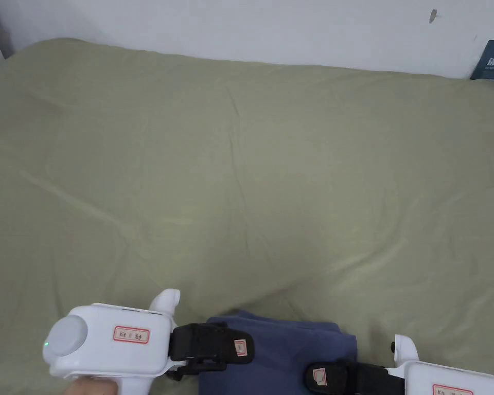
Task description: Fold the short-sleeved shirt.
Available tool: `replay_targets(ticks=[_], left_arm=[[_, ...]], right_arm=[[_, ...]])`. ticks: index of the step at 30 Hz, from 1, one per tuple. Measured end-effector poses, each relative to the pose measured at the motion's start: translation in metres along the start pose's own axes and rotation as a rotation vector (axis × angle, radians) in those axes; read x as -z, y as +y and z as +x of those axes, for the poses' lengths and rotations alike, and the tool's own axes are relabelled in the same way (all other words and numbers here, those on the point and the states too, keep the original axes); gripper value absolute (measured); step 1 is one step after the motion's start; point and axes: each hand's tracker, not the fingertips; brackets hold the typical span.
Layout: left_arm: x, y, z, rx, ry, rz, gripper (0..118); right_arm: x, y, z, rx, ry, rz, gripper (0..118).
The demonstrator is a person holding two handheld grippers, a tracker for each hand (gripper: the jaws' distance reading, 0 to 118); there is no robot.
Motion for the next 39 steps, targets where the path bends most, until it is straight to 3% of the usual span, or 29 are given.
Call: replay_targets(ticks=[4, 5, 6, 7, 8, 10, 15, 27, 33, 34, 35, 37, 38, 39], left_arm=[[0.010, 0.007, -0.005, -0.011, -0.041, 0.000, 113], [0.011, 0.007, -0.004, -0.007, -0.030, 0.006, 101], [0.005, 0.007, -0.004, 0.013, 0.046, 0.027, 77], [0.006, 0.008, -0.006, 0.032, 0.121, 0.030, 40], [0.007, 0.008, -0.009, 0.022, 0.101, 0.011, 35], [-0.002, 0.015, -0.016, -0.007, 0.038, 0.002, 35], [-0.042, 0.033, -0.012, 0.007, 0.056, 0.025, 35], [-0.317, 0.108, -0.090, -0.044, 0.422, 0.225, 35], [-0.365, 0.143, -0.104, -0.090, 0.497, 0.221, 35], [-0.363, 0.142, -0.104, -0.093, 0.513, 0.217, 36], [-0.362, 0.141, -0.103, -0.089, 0.527, 0.206, 47], [-0.360, 0.136, -0.096, -0.049, 0.572, 0.243, 105], [-0.363, 0.140, -0.096, -0.037, 0.592, 0.263, 118], [-0.366, 0.139, -0.089, -0.019, 0.606, 0.295, 118]], right_arm=[[-0.001, 0.003, -0.003, -0.003, -0.002, 0.014, 1], [-0.001, 0.003, -0.005, 0.000, -0.004, 0.016, 1], [-0.001, 0.002, -0.008, -0.004, -0.008, 0.021, 1], [-0.003, 0.004, -0.007, -0.008, -0.009, 0.025, 1], [-0.003, 0.004, -0.009, -0.010, -0.007, 0.026, 1], [-0.005, 0.002, -0.019, -0.027, -0.028, 0.034, 1], [-0.016, 0.000, -0.045, -0.083, -0.016, 0.065, 1], [-0.019, 0.022, -0.084, -0.160, -0.009, 0.141, 1], [-0.014, 0.032, -0.089, -0.164, -0.020, 0.186, 1], [-0.014, 0.033, -0.089, -0.161, -0.021, 0.193, 1], [-0.014, 0.035, -0.088, -0.154, -0.019, 0.200, 1], [-0.015, 0.038, -0.088, -0.152, -0.015, 0.202, 1], [-0.016, 0.039, -0.090, -0.161, -0.014, 0.200, 1], [-0.018, 0.040, -0.091, -0.170, -0.016, 0.202, 1]])
